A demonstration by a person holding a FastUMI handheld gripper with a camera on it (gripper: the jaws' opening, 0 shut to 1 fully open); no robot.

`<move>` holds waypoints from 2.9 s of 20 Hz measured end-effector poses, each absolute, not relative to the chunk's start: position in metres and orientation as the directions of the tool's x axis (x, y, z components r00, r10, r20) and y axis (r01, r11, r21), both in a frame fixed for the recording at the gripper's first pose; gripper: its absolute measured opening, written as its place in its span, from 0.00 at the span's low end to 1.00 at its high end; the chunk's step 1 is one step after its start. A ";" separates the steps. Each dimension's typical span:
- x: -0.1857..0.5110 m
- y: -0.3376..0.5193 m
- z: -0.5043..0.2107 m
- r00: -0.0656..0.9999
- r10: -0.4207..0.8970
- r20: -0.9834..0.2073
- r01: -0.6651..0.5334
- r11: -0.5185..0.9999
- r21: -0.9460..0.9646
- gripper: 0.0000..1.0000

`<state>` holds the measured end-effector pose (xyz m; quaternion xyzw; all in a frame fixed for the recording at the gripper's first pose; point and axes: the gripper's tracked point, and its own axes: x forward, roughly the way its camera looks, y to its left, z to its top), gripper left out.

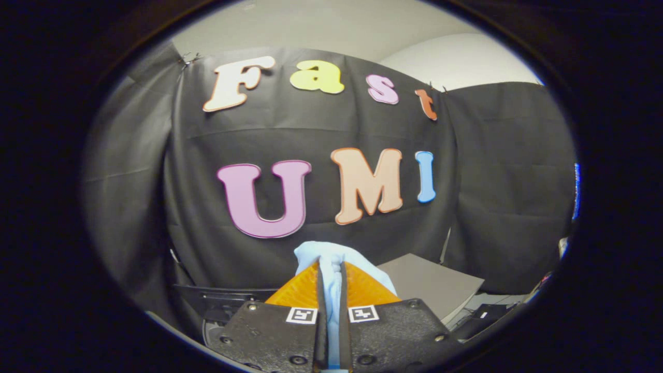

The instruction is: Put the clothes into the washing machine and then close the washing machine lid.

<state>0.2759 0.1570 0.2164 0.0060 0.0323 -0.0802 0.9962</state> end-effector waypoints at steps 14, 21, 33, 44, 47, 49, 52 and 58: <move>0.304 0.327 0.084 0.989 0.012 -0.150 -0.013 1.000 -0.008 0.08; 0.341 0.343 -0.055 0.957 0.013 -0.290 -0.006 1.000 0.024 0.08; 0.307 0.375 -0.216 0.845 0.034 -0.533 -0.058 0.998 -0.028 0.09; 0.274 0.359 -0.279 0.642 -0.081 -0.762 -0.053 0.987 -0.149 0.21; 0.280 0.364 -0.260 0.711 -0.038 -0.702 -0.026 0.997 -0.079 0.47; 0.278 0.360 -0.249 0.735 -0.019 -0.678 -0.033 0.997 -0.064 0.65; 0.276 0.365 -0.242 0.762 -0.003 -0.648 -0.050 0.997 -0.063 0.91; 0.273 0.383 -0.170 0.874 0.026 -0.486 -0.068 0.995 -0.069 0.99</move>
